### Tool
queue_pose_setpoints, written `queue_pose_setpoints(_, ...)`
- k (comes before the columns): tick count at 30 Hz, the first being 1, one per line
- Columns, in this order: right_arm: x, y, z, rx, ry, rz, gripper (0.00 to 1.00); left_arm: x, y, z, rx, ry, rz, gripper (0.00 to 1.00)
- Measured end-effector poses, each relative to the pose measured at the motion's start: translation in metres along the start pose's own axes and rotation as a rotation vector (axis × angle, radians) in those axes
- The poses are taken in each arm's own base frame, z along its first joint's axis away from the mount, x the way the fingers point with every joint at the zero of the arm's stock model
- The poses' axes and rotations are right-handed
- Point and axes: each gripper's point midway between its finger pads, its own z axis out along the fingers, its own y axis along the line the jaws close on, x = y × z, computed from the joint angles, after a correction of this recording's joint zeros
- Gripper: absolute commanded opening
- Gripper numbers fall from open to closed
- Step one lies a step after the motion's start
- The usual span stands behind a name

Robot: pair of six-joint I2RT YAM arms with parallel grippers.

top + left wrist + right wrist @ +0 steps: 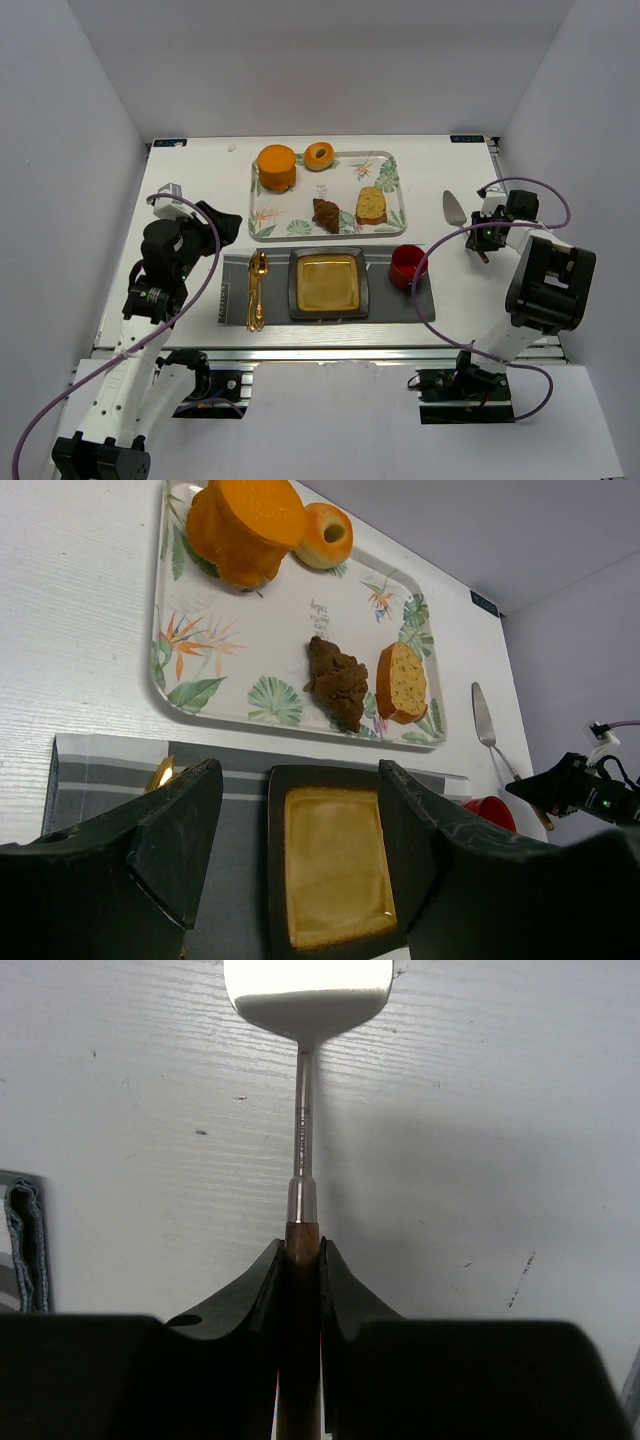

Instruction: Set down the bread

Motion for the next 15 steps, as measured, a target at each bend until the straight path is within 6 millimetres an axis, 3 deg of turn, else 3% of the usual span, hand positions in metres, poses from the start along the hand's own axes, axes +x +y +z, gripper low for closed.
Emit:
queue_pose_setpoints(4, -0.002, 0.003, -0.004, -0.008, -0.005, -0.003, 0.0, 0.0, 0.0, -0.001, 0.0, -0.001, 0.0, 0.73)
queue_pose_setpoints(7, -0.019, 0.011, -0.013, -0.013, -0.038, -0.039, 0.0, 0.001, 0.0, -0.002, -0.002, 0.002, 0.0, 0.73)
queue_pose_setpoints(10, -0.056, 0.03, -0.019, -0.027, -0.098, -0.123, 0.0, 0.001, 0.001, -0.002, -0.004, 0.005, -0.001, 0.73)
queue_pose_setpoints(15, -0.137, 0.094, -0.021, -0.055, -0.221, -0.329, 0.0, 0.002, 0.001, -0.001, -0.006, 0.009, -0.001, 0.73)
